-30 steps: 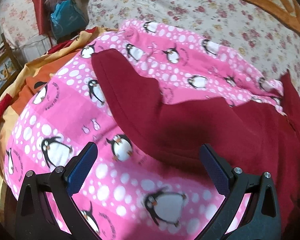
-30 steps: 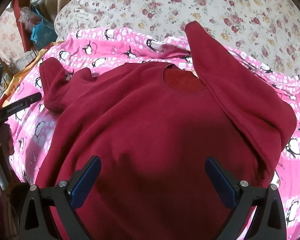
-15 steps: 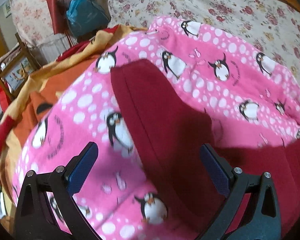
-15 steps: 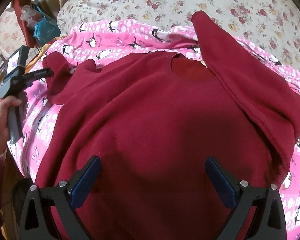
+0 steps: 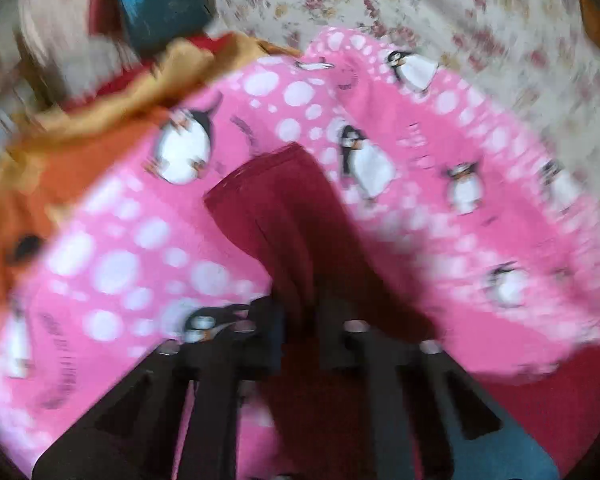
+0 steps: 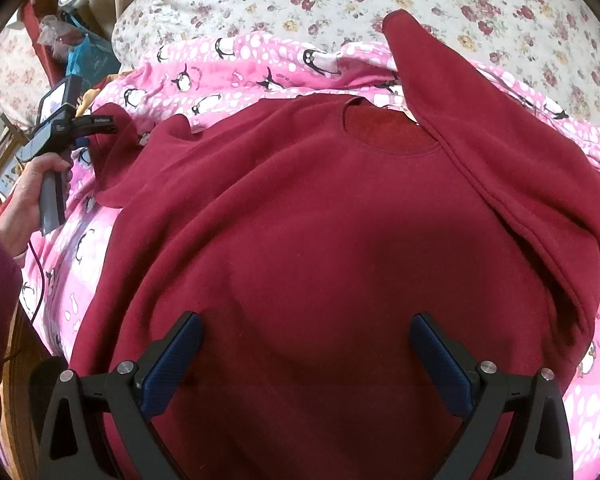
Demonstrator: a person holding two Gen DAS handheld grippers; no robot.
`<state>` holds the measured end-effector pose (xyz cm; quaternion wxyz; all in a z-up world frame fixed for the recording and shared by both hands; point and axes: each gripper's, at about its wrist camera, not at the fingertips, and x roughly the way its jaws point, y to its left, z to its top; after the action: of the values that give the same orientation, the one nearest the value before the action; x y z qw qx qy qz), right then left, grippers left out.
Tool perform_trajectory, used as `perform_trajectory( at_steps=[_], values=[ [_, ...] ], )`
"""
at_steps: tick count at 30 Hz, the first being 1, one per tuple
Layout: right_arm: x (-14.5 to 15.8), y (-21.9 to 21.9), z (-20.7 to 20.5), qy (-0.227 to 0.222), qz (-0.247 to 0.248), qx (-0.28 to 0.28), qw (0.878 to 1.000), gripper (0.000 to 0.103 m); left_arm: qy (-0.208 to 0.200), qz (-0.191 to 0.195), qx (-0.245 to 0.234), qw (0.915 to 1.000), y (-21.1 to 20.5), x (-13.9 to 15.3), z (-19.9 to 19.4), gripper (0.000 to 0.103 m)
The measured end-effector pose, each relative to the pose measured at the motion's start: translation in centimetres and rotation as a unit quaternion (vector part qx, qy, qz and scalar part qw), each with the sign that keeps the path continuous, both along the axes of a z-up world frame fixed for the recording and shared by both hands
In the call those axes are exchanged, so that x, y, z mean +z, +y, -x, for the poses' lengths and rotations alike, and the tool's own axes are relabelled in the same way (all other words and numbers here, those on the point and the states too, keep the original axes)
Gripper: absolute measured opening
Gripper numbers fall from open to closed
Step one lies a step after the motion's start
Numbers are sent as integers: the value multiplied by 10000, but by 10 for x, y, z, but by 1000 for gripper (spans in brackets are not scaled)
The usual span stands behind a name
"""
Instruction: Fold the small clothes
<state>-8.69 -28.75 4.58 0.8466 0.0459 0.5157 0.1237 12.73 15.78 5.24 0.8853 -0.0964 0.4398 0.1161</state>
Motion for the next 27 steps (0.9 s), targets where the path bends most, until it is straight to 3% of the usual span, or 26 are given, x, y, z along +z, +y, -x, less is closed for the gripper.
perform_trajectory(
  at_steps=[2, 8, 12, 17, 19, 21, 23, 24, 27],
  values=[
    [0, -1, -1, -4, 12, -29, 10000, 103, -122, 473, -57, 9988, 5, 6, 9, 8],
    [16, -16, -16, -271, 112, -153, 9995, 103, -538, 627, -834, 9931, -22, 44, 44, 8],
    [30, -38, -61, -552, 264, -410, 9973, 103, -700, 864, -1246, 9859, -49, 69, 61, 8],
    [11, -77, -124, -294, 722, -854, 9933, 100, -820, 1036, -1934, 9722, -103, 98, 83, 8],
    [9, -107, -134, -421, 1351, -1344, 9808, 91, -825, 1058, -2210, 9660, -122, 107, 91, 8],
    [11, -148, -132, -562, 1838, -2078, 9591, 91, -811, 1085, -2461, 9597, -143, 113, 99, 8],
    [12, -187, -123, -626, 1999, -2690, 9401, 91, -811, 1074, -2691, 9536, -165, 117, 105, 8],
    [11, -206, -117, -526, 1909, -2896, 9364, 91, -820, 1096, -2791, 9505, -176, 117, 109, 8],
    [12, -234, -97, -293, 981, -2888, 9519, 91, -759, 1208, -3109, 9397, -212, 110, 119, 8]
  ],
)
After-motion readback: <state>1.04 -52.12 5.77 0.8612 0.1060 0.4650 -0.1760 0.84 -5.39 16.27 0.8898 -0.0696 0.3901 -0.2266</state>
